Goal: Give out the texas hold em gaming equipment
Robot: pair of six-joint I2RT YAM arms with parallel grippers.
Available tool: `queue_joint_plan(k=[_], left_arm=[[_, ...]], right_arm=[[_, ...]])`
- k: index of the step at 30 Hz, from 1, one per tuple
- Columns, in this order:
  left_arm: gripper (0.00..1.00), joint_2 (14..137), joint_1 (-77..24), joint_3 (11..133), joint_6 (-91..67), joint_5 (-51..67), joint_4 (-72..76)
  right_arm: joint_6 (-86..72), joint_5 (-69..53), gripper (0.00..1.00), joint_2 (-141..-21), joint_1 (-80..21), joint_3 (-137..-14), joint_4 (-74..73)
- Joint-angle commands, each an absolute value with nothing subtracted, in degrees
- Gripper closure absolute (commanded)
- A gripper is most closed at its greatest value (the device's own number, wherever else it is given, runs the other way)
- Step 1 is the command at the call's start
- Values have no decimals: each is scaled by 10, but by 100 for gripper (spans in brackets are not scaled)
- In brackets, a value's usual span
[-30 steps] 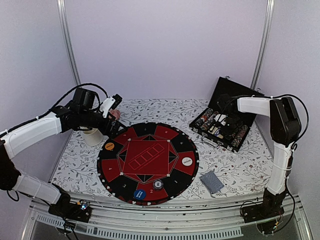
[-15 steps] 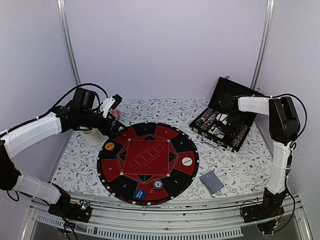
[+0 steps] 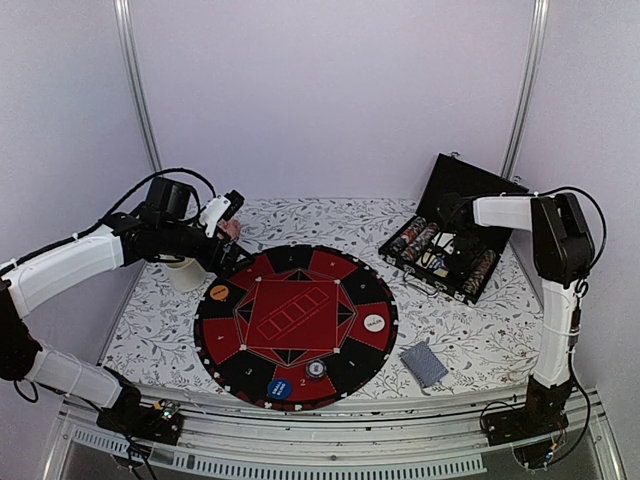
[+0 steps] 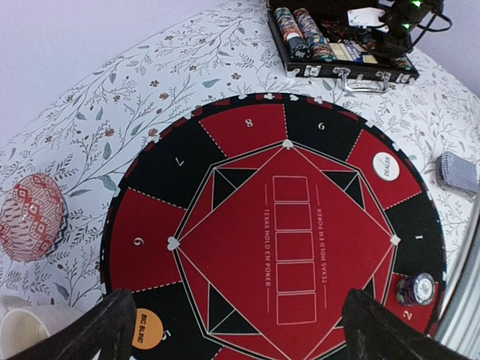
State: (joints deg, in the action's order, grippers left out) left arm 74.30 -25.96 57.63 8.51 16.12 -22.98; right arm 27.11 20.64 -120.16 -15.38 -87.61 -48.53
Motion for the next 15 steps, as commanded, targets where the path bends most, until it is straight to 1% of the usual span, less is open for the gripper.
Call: queue_joint_plan(k=[1, 6, 7, 8, 11, 15], left_arm=[[2, 742, -251, 569, 84, 169, -223], [2, 739, -251, 568, 85, 170, -222], [2, 738, -251, 568, 86, 171, -222], [2, 738, -251, 568, 86, 171, -222], [2, 735, -251, 568, 88, 170, -221], [2, 721, -251, 565, 95, 178, -214]], right_arm=[[272, 195, 58, -1226, -151, -891, -489], [264, 193, 78, -1220, -150, -898, -493], [263, 195, 85, -1217, -151, -899, -494], [262, 198, 96, -1213, -151, -901, -496], [246, 200, 97, -1199, -151, -923, -511], [204, 185, 98, -1167, -150, -989, -556]])
